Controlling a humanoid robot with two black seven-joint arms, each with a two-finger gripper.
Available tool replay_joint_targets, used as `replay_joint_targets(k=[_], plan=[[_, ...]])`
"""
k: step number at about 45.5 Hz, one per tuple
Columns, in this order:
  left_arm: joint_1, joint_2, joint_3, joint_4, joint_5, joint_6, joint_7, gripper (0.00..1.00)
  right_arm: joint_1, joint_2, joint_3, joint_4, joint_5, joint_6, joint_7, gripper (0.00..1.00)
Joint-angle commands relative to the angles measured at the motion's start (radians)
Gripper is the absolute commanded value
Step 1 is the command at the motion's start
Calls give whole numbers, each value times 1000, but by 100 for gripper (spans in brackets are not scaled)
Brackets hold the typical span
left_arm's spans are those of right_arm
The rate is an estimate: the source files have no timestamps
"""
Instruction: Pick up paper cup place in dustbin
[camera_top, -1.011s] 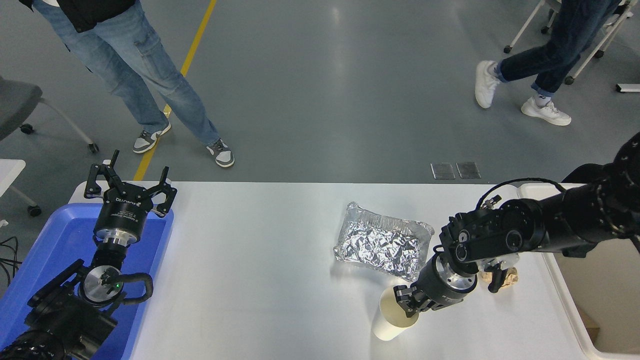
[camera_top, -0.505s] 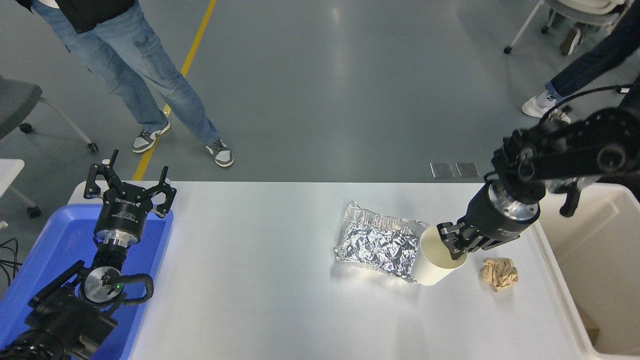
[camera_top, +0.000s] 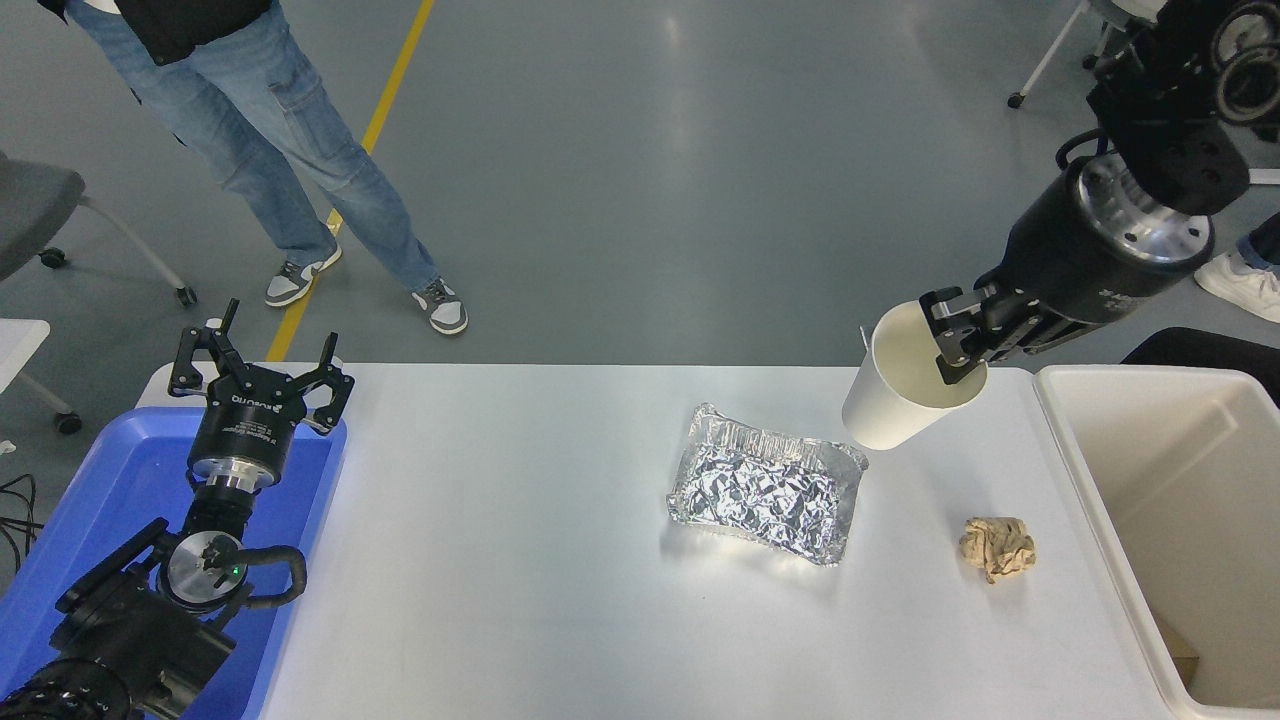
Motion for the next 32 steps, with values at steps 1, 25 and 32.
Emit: replay_joint_targets(k=[1,25,32], plan=[[0,0,0,0,0,0,-1,100,-60,-178,-23,-115,-220,11,1,0],[0,0,0,0,0,0,-1,100,-937,-461,282,-847,-576,-184,147,0],[0,0,0,0,0,0,-1,100,-1284,-403,448,-1005,-575,-360,141,0]])
